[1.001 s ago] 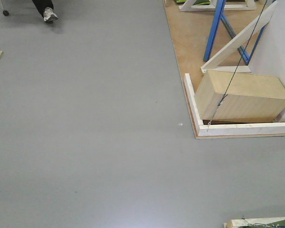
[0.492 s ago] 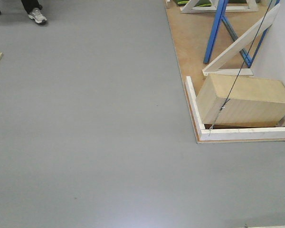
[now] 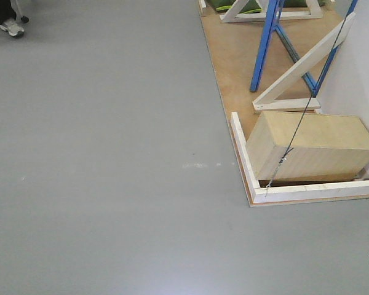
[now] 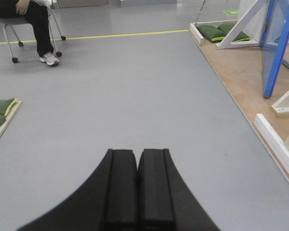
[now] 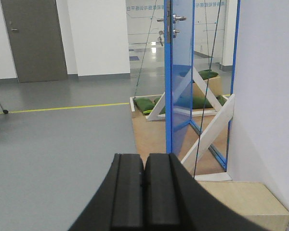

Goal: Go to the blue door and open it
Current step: 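Drive the base forward toward the blue-framed door beside the wooden platform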

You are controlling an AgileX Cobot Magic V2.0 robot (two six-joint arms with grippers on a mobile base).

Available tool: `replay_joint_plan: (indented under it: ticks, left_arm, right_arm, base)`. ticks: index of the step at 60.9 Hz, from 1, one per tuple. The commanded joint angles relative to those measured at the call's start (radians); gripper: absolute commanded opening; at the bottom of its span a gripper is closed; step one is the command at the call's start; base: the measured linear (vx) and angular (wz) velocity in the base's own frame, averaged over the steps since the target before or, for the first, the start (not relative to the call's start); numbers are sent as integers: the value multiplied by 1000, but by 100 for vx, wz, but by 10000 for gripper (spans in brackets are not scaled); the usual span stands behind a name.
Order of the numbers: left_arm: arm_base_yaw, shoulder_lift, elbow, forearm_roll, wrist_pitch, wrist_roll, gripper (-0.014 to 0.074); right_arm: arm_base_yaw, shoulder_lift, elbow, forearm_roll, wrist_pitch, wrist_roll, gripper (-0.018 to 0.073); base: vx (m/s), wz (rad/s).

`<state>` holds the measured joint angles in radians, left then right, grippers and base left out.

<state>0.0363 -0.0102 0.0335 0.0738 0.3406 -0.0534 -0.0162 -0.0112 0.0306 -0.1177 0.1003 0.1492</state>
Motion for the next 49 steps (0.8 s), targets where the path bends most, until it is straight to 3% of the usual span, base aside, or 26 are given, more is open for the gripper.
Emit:
replay_joint_plan:
  ticks: [1, 49]
  left_arm:
    - [0, -22, -32, 1, -78, -4, 71]
    - [0, -21, -32, 1, -78, -4, 71]
  right_arm:
    - [-2, -15, 9, -6, -87, -5, -4]
    - [-22, -14, 9, -6, -87, -5, -4]
  base:
    - [31, -9]
    - [40, 7]
